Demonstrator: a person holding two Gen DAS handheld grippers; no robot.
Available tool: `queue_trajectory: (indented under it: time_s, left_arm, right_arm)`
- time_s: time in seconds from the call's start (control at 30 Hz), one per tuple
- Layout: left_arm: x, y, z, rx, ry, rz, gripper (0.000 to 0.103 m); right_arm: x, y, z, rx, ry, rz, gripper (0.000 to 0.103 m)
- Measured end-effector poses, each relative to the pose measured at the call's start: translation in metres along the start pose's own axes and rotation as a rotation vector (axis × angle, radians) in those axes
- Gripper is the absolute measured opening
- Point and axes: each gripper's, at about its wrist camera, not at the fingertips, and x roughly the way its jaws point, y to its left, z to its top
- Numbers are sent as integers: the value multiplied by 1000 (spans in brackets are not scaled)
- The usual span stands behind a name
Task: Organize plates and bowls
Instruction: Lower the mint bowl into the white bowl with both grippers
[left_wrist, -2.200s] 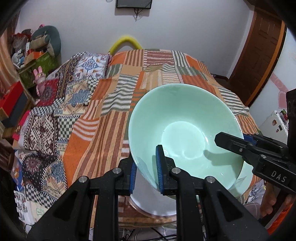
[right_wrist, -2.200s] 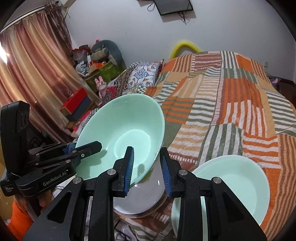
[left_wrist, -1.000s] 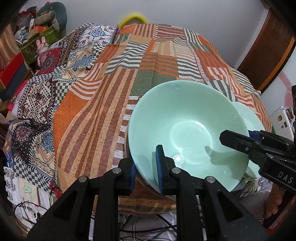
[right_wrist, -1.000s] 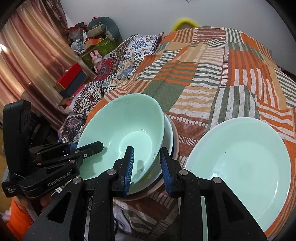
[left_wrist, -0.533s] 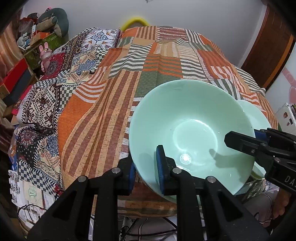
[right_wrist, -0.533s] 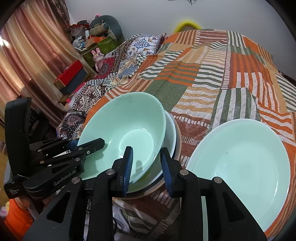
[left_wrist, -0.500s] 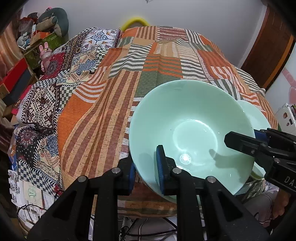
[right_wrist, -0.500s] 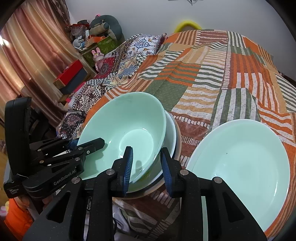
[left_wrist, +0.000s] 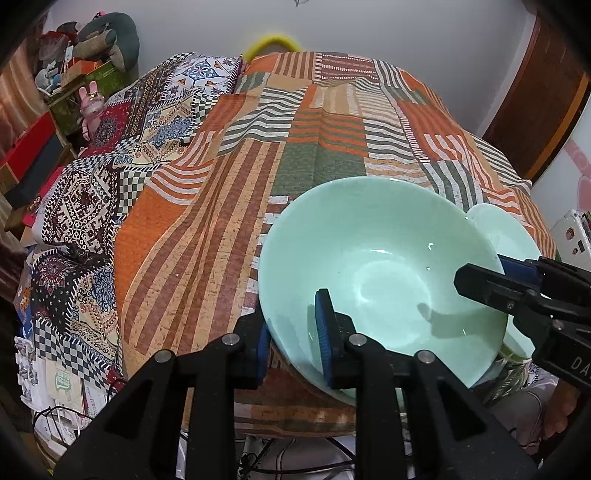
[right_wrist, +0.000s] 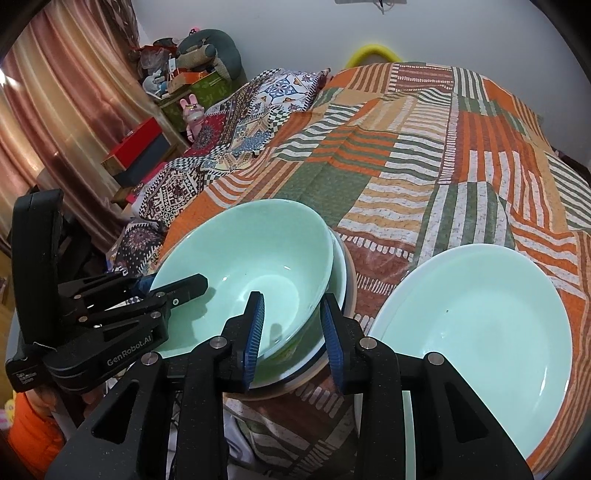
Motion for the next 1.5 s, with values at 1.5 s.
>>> queue_trajectory:
  time_s: [1.5]
  left_arm:
    - [19,24,-17,-120,0,-128,47]
  right_arm:
    - [15,-27,-2,51,19,-2,41]
